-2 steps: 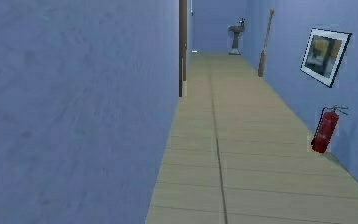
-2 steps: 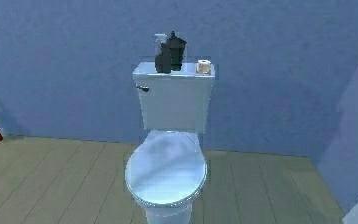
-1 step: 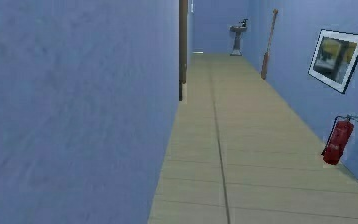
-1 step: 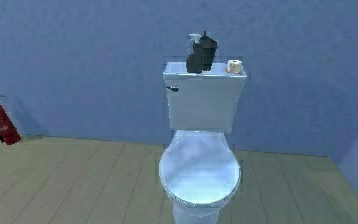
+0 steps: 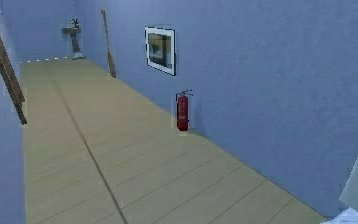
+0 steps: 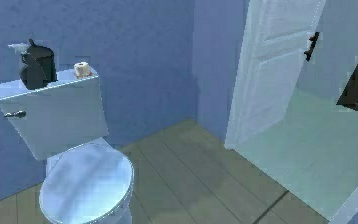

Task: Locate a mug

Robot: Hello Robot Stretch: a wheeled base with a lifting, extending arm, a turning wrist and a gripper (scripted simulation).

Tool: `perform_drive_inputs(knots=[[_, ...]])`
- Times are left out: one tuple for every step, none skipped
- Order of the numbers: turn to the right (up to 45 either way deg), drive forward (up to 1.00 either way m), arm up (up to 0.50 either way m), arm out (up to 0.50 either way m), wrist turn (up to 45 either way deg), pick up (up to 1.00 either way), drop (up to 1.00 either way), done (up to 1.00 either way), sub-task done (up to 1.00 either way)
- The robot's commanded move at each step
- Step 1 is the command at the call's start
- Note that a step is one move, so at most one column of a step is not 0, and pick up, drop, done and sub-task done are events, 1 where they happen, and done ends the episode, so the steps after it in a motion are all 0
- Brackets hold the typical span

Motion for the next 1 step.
perform_drive_inputs(knots=[[0.0,0.25,0.00,0.00,0.0,0.00,0.00,0.00,0.00]])
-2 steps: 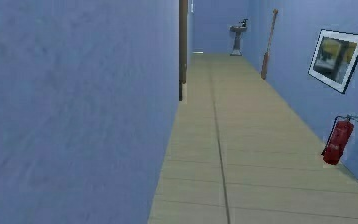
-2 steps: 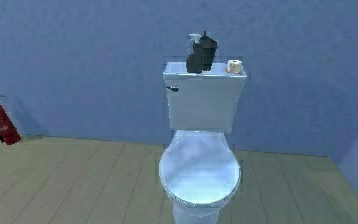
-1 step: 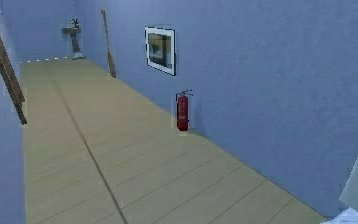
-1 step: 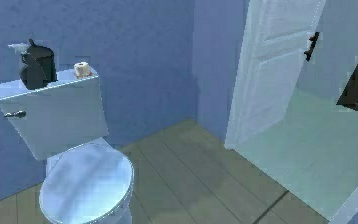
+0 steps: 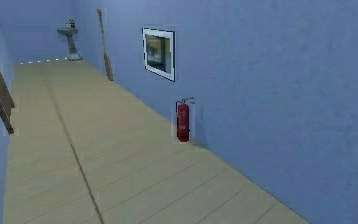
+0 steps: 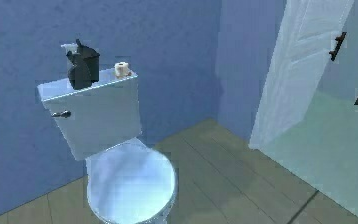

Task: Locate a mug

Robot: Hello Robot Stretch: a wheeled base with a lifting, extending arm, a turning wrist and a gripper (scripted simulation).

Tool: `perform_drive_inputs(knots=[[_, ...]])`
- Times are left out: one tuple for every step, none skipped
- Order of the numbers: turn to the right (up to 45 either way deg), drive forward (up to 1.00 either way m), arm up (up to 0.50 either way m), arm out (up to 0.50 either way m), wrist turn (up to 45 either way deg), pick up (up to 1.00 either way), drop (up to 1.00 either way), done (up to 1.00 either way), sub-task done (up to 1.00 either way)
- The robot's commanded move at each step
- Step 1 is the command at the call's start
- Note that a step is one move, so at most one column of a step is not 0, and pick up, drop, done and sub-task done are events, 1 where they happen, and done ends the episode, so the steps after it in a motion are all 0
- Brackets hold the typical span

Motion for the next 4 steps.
perform_drive_inputs(knots=[[-33.0,0.00,0.00,0.00,0.0,0.00,0.00,0.00,0.00],[-3.0,0.00,0.00,0.00,0.0,0.00,0.00,0.00,0.00],[6.0,0.00,0.00,0.00,0.0,0.00,0.00,0.00,0.00],[0.0,0.35,0.00,0.00,0.0,0.00,0.00,0.00,0.00]])
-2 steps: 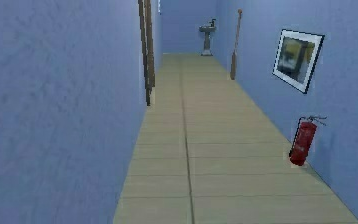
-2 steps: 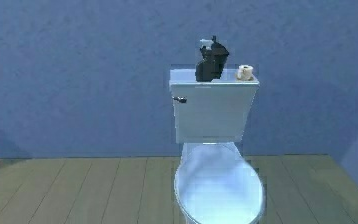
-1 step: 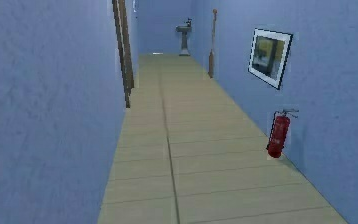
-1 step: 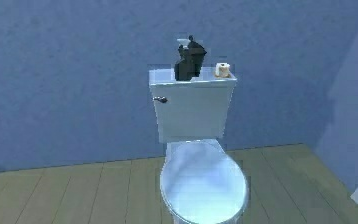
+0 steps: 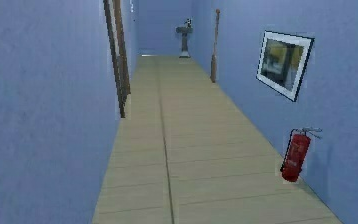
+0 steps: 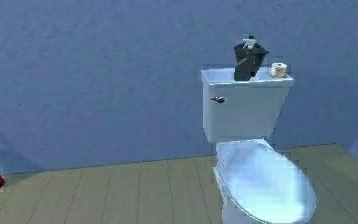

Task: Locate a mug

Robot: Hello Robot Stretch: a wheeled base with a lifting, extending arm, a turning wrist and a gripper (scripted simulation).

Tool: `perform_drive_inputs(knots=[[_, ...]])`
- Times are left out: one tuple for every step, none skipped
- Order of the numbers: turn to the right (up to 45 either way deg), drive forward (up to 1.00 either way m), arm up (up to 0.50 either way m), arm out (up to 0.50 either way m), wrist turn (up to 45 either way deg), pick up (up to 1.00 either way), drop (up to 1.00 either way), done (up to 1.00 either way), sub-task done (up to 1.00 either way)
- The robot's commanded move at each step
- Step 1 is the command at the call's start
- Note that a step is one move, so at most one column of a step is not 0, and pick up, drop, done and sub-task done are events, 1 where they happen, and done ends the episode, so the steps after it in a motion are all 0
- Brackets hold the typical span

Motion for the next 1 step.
perform_drive_inputs(knots=[[0.0,1.00,0.00,0.00,0.0,0.00,0.00,0.00,0.00]])
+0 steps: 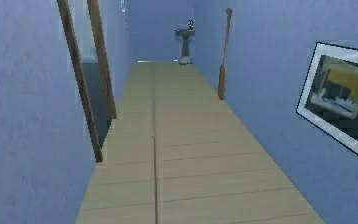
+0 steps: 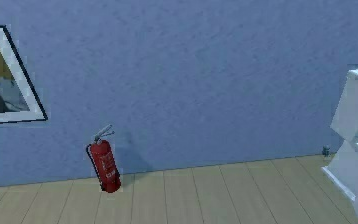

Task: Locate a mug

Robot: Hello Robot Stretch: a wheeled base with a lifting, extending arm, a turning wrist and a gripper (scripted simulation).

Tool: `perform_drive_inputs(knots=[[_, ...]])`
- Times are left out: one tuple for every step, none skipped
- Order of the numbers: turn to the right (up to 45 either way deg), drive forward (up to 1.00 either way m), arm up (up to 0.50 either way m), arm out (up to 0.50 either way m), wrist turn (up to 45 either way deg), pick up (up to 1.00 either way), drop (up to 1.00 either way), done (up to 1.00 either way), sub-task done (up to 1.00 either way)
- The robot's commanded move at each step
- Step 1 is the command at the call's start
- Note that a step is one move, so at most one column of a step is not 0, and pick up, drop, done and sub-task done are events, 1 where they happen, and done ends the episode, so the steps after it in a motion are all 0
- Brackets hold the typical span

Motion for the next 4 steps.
perform_drive_inputs(knots=[[3.0,0.00,0.00,0.00,0.0,0.00,0.00,0.00,0.00],[0.0,1.00,0.00,0.00,0.0,0.00,0.00,0.00,0.00],[0.0,0.50,0.00,0.00,0.0,0.00,0.00,0.00,0.00],[-27.0,0.00,0.00,0.00,0.0,0.00,0.00,0.00,0.00]])
